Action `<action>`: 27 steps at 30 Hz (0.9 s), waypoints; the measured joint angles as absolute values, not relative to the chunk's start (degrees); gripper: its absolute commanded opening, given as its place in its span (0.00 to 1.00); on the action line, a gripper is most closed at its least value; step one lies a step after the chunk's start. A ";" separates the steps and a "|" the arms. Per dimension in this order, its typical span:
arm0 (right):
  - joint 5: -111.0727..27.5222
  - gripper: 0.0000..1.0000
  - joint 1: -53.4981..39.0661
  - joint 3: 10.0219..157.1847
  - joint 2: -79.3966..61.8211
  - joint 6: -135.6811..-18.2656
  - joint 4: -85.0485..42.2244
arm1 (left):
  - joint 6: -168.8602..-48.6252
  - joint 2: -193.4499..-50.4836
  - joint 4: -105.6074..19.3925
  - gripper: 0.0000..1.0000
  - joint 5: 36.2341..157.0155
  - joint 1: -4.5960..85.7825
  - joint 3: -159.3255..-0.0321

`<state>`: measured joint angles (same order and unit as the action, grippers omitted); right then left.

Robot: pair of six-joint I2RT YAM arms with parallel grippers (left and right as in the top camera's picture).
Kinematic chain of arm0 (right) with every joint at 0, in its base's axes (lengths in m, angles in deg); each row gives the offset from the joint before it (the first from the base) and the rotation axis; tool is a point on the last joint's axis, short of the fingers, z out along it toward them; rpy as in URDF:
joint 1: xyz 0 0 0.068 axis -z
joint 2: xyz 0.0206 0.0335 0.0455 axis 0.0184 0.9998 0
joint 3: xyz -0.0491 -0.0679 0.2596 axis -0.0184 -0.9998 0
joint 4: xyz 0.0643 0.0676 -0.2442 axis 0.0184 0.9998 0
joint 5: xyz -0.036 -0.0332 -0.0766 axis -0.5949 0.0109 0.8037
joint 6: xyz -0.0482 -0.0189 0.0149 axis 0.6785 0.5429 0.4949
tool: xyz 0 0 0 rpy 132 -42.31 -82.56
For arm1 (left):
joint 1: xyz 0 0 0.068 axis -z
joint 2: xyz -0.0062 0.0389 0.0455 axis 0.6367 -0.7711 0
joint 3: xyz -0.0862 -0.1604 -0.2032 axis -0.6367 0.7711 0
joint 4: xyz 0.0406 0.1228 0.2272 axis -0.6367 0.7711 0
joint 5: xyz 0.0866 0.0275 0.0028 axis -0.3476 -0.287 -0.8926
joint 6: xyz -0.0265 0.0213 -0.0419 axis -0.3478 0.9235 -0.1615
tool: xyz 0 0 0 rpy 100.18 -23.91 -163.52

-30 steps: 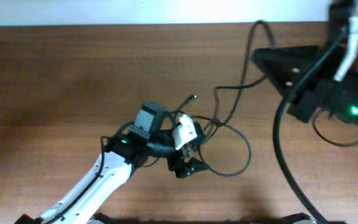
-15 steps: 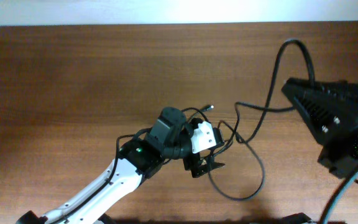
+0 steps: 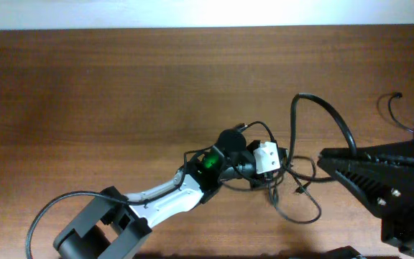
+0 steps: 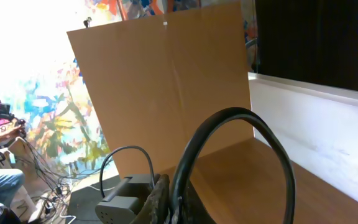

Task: Untangle cables

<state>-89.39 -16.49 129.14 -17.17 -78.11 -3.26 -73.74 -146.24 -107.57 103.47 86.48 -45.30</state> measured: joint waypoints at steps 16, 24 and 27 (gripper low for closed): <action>-34.14 0.04 -16.54 129.30 -16.43 -68.95 15.69 | -74.59 -136.71 -73.67 0.00 105.78 32.17 -45.76; -48.45 0.04 12.44 129.16 13.76 -61.39 16.61 | -74.46 -134.20 -67.97 0.00 117.59 34.22 -45.78; -63.27 0.04 29.97 129.12 24.31 -58.92 16.21 | -73.37 -134.15 -67.36 0.00 120.14 40.58 -45.78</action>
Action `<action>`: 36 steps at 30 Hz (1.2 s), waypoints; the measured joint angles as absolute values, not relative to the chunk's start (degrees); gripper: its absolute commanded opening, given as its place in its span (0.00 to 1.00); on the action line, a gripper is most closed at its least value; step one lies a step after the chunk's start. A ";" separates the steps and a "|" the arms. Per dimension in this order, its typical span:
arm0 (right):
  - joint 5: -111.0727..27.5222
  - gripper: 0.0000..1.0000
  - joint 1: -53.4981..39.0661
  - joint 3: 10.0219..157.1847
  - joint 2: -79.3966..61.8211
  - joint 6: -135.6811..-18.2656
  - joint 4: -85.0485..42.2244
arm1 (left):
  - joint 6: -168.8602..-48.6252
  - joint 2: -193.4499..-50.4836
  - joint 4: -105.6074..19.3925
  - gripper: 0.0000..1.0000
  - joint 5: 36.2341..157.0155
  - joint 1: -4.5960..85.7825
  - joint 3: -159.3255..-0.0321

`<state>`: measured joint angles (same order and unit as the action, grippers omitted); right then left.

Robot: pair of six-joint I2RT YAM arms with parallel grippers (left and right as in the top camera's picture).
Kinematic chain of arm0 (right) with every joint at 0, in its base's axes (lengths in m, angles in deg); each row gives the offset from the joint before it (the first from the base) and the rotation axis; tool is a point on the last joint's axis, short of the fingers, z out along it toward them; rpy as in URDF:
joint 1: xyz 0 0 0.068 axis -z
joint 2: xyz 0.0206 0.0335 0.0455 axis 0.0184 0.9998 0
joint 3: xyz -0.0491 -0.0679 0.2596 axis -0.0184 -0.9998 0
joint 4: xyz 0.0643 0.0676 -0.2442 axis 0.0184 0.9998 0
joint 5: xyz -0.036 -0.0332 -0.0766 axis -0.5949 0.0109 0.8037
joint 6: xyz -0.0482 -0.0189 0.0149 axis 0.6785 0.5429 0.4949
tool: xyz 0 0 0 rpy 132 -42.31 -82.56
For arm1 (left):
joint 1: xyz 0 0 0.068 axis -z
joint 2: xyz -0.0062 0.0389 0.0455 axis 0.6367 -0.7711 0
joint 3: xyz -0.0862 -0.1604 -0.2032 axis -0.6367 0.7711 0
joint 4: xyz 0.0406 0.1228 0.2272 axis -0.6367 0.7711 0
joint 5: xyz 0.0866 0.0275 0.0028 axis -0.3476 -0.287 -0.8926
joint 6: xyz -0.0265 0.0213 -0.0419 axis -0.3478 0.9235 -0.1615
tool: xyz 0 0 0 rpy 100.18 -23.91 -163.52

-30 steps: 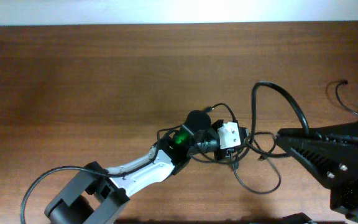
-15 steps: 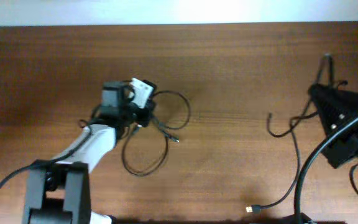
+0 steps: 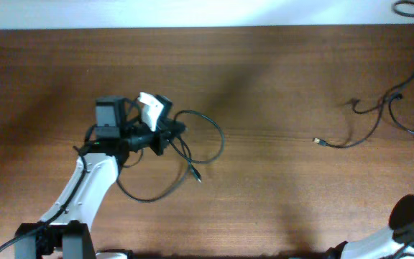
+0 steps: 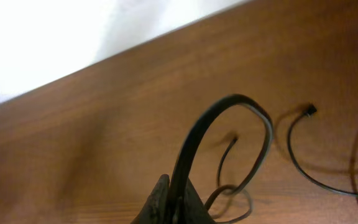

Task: Untangle cables

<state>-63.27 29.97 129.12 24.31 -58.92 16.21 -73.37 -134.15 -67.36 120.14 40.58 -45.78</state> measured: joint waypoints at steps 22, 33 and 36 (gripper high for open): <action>-71.38 0.99 53.12 129.21 38.39 -81.87 14.88 | -71.42 -134.11 -66.99 0.68 113.85 58.50 -45.71; -49.22 0.99 6.52 132.01 38.22 -63.42 23.47 | -72.58 -131.94 -25.72 0.71 100.10 58.72 -45.89; -46.38 0.99 5.28 132.09 38.04 -62.81 26.84 | -74.07 -131.90 -29.28 0.80 98.94 58.72 -45.56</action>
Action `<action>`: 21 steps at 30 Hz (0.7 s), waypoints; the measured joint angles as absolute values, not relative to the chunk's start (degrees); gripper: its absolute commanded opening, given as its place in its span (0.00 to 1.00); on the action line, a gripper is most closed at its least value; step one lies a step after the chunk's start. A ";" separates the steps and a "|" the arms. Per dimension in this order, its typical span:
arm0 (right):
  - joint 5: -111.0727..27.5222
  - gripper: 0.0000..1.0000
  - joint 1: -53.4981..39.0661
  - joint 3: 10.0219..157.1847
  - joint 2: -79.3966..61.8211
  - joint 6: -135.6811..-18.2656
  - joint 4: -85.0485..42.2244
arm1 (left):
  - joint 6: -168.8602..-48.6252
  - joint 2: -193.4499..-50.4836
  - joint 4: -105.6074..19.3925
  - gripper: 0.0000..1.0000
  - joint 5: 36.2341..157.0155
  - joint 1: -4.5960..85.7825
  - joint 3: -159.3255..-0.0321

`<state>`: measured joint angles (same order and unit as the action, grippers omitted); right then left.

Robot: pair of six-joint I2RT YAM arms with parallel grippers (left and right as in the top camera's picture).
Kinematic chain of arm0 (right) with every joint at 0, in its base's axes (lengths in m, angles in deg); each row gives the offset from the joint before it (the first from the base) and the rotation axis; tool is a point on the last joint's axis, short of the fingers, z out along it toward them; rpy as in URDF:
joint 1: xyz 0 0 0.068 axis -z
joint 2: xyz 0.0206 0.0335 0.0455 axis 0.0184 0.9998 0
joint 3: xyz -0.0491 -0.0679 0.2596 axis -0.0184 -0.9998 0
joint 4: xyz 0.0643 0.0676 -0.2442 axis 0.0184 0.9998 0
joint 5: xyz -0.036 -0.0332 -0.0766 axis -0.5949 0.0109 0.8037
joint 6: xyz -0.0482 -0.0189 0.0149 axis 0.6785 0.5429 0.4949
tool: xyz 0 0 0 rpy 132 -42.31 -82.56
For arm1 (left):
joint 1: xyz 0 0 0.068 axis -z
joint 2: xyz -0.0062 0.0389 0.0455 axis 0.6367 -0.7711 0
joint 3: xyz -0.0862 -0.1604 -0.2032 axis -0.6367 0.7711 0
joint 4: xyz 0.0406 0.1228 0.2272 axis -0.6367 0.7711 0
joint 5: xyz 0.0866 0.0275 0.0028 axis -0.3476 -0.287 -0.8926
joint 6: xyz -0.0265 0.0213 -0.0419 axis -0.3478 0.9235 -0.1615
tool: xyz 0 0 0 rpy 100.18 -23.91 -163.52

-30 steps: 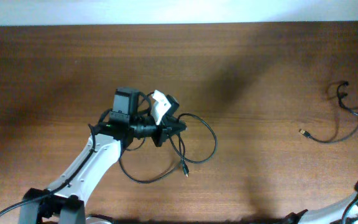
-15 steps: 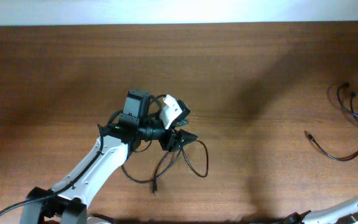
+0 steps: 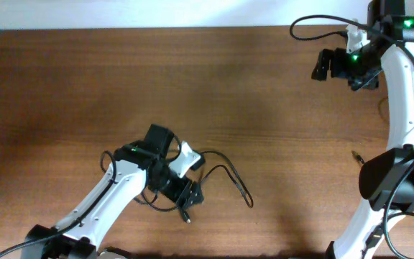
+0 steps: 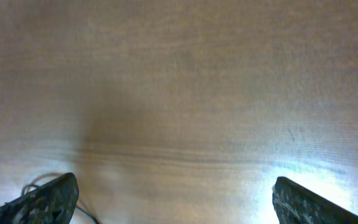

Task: Untangle cables

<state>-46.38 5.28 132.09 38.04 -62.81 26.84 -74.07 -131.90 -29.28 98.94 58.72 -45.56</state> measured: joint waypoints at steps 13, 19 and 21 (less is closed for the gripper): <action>-30.66 0.99 -42.64 131.15 30.00 -57.54 42.81 | -78.61 -131.09 -46.66 0.87 76.63 35.34 -67.99; -33.11 0.99 -47.92 102.65 24.21 -42.16 34.18 | -78.61 -128.80 -45.44 0.88 83.73 33.09 -68.07; -27.34 0.99 -49.15 94.98 24.64 -35.73 24.43 | -78.63 -128.73 -45.44 0.87 83.88 33.09 -68.07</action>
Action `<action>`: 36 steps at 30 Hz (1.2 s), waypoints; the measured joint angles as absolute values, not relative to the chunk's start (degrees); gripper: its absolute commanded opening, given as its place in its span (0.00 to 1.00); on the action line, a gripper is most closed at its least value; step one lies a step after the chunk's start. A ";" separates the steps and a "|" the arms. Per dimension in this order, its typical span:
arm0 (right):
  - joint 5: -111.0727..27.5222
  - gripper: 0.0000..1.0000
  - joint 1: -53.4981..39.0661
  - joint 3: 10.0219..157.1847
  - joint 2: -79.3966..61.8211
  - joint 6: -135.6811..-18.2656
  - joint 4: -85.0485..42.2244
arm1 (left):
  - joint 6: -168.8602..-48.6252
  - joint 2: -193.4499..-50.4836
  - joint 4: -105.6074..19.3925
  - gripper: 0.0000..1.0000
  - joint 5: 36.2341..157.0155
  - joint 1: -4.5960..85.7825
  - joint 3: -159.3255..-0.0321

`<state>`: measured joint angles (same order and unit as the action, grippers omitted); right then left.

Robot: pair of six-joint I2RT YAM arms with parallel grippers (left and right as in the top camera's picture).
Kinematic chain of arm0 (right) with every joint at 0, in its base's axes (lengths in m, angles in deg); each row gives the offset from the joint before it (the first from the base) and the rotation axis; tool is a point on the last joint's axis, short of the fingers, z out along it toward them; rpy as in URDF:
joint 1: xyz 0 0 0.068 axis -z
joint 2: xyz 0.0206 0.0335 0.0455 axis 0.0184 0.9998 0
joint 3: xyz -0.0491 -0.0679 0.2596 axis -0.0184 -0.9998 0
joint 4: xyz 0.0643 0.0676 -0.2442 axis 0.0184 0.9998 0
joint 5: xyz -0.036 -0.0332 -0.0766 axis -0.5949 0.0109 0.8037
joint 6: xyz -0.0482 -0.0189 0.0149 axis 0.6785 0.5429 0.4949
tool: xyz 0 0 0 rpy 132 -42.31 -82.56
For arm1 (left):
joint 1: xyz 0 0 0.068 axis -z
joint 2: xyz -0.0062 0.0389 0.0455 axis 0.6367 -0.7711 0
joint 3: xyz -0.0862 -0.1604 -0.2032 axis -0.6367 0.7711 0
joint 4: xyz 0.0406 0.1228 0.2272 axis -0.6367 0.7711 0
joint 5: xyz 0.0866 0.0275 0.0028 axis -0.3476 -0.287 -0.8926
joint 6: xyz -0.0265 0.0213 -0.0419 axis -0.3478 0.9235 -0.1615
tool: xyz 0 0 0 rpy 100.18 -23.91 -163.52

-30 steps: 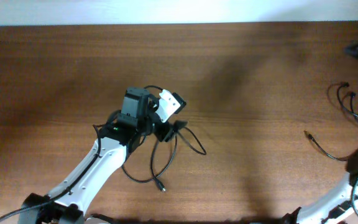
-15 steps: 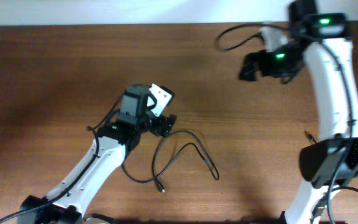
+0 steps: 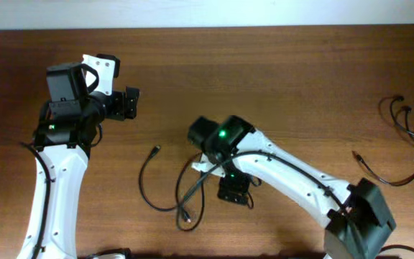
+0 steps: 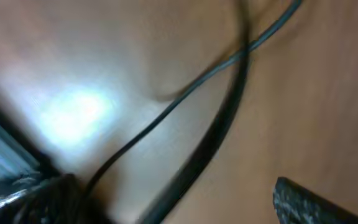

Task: Untangle cables

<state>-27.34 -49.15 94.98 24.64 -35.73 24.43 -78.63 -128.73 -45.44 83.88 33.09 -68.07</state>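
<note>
A tangle of thin black cables [image 3: 142, 185] lies on the wooden table [image 3: 279, 65] at the centre, with plug ends pointing left and down. My right gripper [image 3: 234, 190] hangs low over the tangle's right side. In the right wrist view it [image 4: 173, 190] stands open, with a thick black cable [image 4: 222, 130] and a thinner one [image 4: 166, 112] crossing between the fingers [image 4: 316, 199]. My left gripper [image 3: 124, 104] is at the far left, apart from the cables, looking open and holding nothing.
A second group of black cables lies at the right edge of the table, one plug end [image 3: 356, 155] pointing inward. The right arm [image 3: 300, 180] stretches from the lower right to the centre.
My left gripper was on the tangle at the lower centre; now it is at the far left with nothing in it. My right gripper was open at the far right corner; now it is over the tangle.
First my left gripper was at the tangle in the centre and my right was shut on a thick cable. Then the left had the tangle at the far left. Later the left was lower centre and the right open. Now the tangle lies under the open right gripper.
</note>
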 measured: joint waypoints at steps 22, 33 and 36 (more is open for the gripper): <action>-38.22 0.93 -40.34 77.41 29.49 -25.50 -19.89 | -78.83 -128.73 -45.04 0.75 89.87 33.33 -68.07; -48.89 0.16 -36.38 77.36 29.93 -25.52 -21.07 | -78.83 -128.73 -44.52 0.76 91.36 33.37 -68.07; -49.09 0.04 -36.38 77.36 29.93 -25.63 -20.42 | -78.83 -128.73 -44.52 0.75 91.38 33.37 -68.07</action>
